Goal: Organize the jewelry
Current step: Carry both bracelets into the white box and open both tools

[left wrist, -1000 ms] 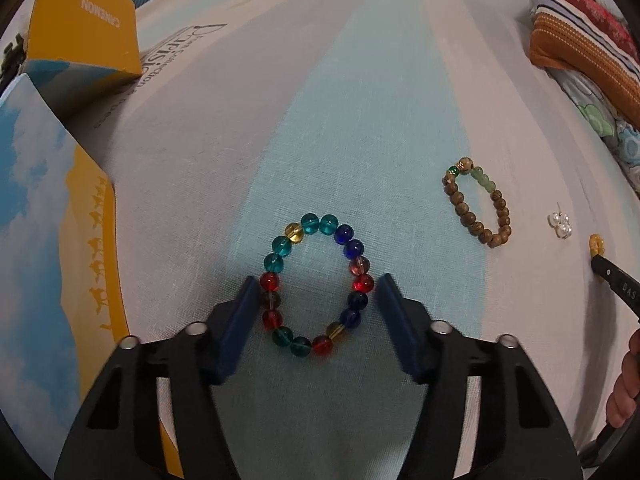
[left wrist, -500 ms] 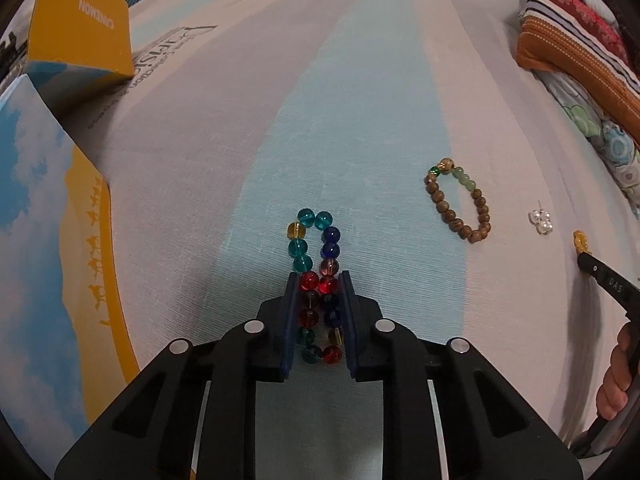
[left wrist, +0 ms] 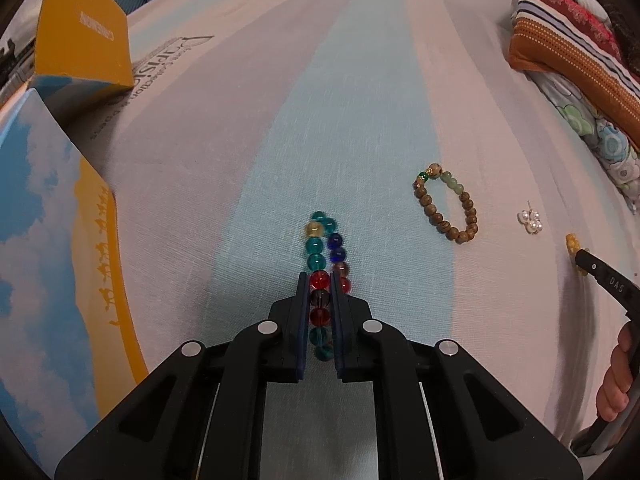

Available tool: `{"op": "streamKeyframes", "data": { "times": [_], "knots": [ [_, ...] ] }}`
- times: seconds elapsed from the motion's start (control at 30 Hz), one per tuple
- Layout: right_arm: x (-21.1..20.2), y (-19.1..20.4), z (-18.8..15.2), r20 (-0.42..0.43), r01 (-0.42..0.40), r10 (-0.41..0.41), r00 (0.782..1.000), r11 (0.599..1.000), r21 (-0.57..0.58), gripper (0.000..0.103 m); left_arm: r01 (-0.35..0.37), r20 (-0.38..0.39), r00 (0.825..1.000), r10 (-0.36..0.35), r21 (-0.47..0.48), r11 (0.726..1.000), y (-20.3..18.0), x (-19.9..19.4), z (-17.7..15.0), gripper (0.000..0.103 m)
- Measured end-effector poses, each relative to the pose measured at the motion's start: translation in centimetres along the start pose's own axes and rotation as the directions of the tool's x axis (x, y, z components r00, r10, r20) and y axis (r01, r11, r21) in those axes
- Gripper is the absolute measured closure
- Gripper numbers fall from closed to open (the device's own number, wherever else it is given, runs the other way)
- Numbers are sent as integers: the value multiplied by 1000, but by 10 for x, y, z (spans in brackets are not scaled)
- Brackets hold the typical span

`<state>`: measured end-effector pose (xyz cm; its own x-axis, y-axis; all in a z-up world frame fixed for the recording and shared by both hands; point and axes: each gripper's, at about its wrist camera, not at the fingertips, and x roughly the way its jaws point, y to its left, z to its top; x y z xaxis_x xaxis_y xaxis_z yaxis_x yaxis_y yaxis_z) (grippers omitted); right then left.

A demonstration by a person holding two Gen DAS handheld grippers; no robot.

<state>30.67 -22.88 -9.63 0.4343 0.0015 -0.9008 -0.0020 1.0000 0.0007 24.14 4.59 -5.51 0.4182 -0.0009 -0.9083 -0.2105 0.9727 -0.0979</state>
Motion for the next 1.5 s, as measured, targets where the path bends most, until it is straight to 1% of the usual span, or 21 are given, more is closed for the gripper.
{"op": "streamKeyframes", "data": {
  "times": [0.3,0.77,1.1,1.3,1.5],
  "knots": [
    [-11,3,-6,10,-15,15,1000,1000,2,94,-16,10,1000,15,21,1000,-4,-9,-2,94],
    [-37,6,-10,23,-38,38,999,999,1,94,-19,30,999,17,48,999,-14,-32,-9,94],
    [-67,19,-16,35,-55,56,998,998,-18,94,-23,34,999,21,59,998,-21,-49,-18,94],
    [-78,24,-22,35,-51,52,998,998,-27,94,-15,41,999,13,52,999,-22,-64,-25,94],
    [-90,33,-27,36,-65,66,997,997,-31,94,-28,55,998,25,63,998,-24,-80,-27,94]
  ]
}}
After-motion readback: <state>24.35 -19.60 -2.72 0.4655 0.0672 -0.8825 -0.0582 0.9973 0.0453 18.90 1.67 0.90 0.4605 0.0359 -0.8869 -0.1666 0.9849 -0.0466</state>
